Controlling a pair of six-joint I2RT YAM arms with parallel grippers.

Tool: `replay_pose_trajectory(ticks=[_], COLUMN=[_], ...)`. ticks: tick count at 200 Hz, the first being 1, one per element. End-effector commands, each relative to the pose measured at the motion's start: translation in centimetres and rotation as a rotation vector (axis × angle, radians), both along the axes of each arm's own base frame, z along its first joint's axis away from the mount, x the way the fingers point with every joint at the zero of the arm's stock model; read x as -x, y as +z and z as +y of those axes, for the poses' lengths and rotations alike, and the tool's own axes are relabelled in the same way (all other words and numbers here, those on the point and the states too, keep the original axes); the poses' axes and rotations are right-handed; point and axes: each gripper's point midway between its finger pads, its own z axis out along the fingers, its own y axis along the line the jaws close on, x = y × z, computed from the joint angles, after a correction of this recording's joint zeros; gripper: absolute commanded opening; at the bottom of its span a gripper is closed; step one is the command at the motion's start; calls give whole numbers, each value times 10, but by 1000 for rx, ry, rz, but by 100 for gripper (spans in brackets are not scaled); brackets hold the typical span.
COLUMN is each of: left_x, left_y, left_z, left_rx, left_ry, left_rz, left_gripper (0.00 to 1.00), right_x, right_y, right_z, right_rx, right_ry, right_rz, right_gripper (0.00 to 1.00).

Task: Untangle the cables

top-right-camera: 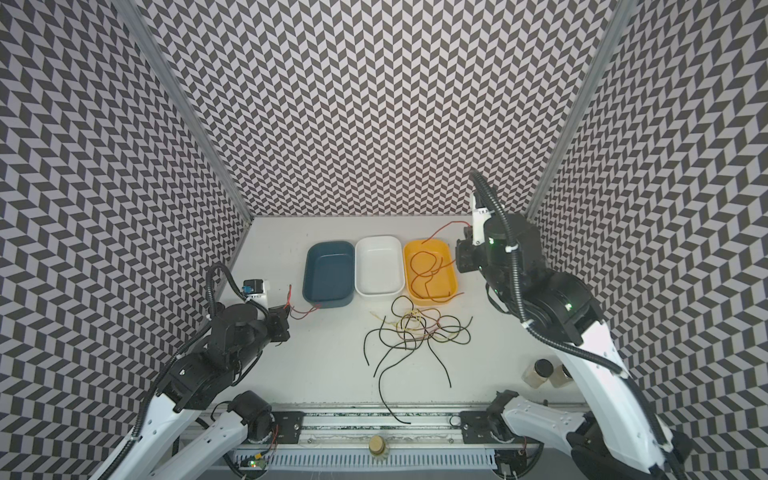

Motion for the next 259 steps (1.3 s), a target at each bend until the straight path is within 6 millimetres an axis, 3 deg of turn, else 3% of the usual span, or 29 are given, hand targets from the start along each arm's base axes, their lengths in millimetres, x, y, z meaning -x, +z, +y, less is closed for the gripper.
replay_pose_trajectory(ticks=[1,35,78,108,175,259], left_x=[1,1,1,1,2,2], left_y=[-1,-3,-4,-5,-6,-8], left_z=[0,-1,-3,-3,-4,-7], left_rx=[-5,-10,-21,-23,-26,-36], left_ry=[-4,-6,-11,-10,-17,-29], left_rz=[4,15,17,22,24,31], left_gripper=[0,0,0,0,0,0], right_x=[-23,-66,-114,-127,-149,-157], right_y=[18,0,-49,-82,-209,-315], right_z=[9,17,20,23,14,11], right_rx=[-58,-116,-192,-207,-217,-138], right_ry=[43,55,56,39,-120,-216], right_rz=[-71,-20,78,108,331,607], right_gripper=[0,0,0,0,0,0])
